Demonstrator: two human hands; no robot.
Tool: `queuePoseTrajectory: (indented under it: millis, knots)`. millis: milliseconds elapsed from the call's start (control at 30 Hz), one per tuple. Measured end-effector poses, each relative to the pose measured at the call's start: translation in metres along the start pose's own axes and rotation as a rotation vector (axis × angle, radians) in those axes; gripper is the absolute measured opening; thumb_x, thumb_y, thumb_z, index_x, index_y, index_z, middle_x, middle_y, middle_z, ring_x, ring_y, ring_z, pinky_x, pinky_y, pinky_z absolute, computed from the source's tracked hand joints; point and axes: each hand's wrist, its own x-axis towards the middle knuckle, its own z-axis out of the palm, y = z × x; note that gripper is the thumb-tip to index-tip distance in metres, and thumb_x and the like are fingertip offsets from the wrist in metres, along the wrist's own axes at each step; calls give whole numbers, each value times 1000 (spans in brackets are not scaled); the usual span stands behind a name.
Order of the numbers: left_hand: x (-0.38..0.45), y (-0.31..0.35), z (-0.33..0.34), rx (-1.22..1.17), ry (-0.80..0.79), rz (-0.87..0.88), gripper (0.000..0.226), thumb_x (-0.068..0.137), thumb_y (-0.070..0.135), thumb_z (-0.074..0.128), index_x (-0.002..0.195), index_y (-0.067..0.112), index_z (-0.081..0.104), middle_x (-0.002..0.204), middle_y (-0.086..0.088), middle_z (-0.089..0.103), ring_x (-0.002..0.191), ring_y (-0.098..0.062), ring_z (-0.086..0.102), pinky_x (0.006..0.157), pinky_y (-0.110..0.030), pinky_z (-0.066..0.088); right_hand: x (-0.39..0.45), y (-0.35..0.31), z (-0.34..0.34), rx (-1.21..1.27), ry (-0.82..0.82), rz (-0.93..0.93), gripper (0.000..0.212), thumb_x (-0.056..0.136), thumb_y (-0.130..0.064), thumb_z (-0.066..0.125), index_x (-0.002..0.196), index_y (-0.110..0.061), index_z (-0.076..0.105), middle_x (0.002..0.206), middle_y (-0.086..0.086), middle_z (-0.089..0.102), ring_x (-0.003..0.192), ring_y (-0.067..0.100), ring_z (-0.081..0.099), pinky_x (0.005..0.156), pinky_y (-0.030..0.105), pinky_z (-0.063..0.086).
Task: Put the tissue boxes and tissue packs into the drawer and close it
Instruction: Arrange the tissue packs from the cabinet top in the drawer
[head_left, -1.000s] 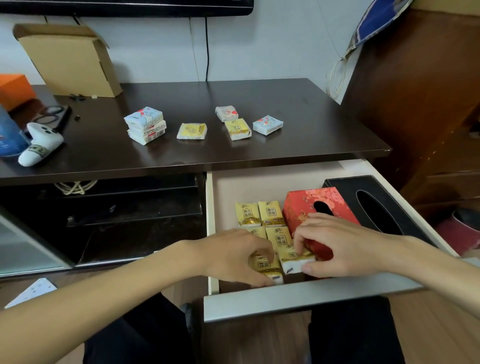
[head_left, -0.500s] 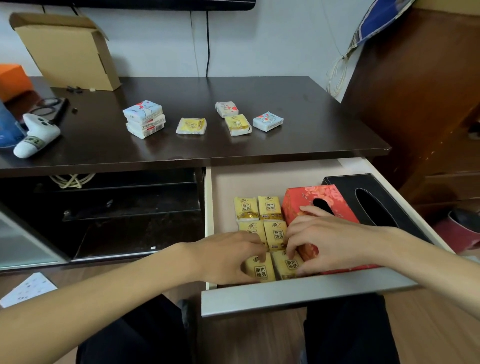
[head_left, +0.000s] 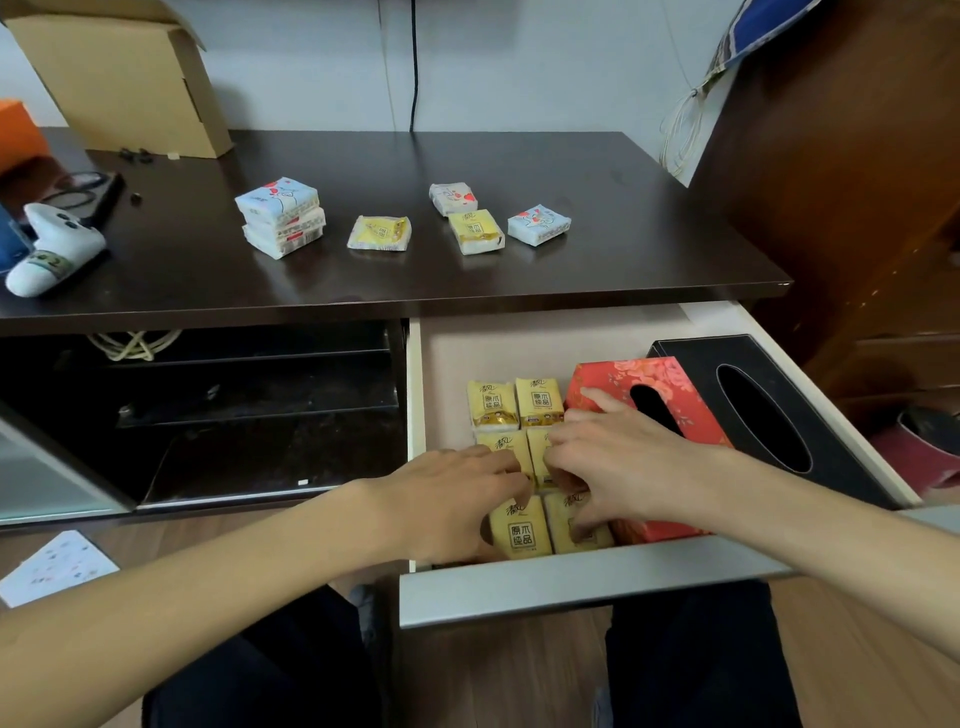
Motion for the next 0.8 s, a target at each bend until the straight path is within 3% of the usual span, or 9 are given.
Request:
queuePoseTrajectory:
  millis: [133,233,533,700,800]
  knots:
    - [2,-3,-2,28,78,-35,61,84,63,60,131,26,52,126,8,56,114,-14,53,94,-35,48,-1,6,7,17,92,27,91,65,-78,73,135,-21,58,134,-6,54,130,18,45,122,43,19]
    - [9,-8,-6,55,68,-102,72,82,72,55,132,21,53,128,6,57,116,-15,54,101,-36,45,3,9,8,13,23,38,106,61,-85,69,142,-18,54,146,-2,53,141,20,38,125,44,11]
    - [18,-14,-2,97,-3,-102,67,83,71,57,126,19,58,122,5,54,106,-18,55,88,-33,45,12,9,10,-12,-51,18,106,65,-85,69,143,-14,55,147,1,52,144,21,35,125,45,4]
    - [21,-15,1,112,0,-105,62,85,67,59,124,20,58,120,3,52,103,-20,55,74,-30,32,13,5,8,22,-58,27,96,65,-82,72,133,-17,60,135,-4,56,136,18,42,122,43,6]
    - [22,-15,1,126,-8,-101,62,86,66,58,126,18,58,118,2,53,103,-20,55,75,-31,34,13,3,7,35,-46,30,89,65,-81,73,127,-18,62,127,-6,59,129,17,47,119,41,8]
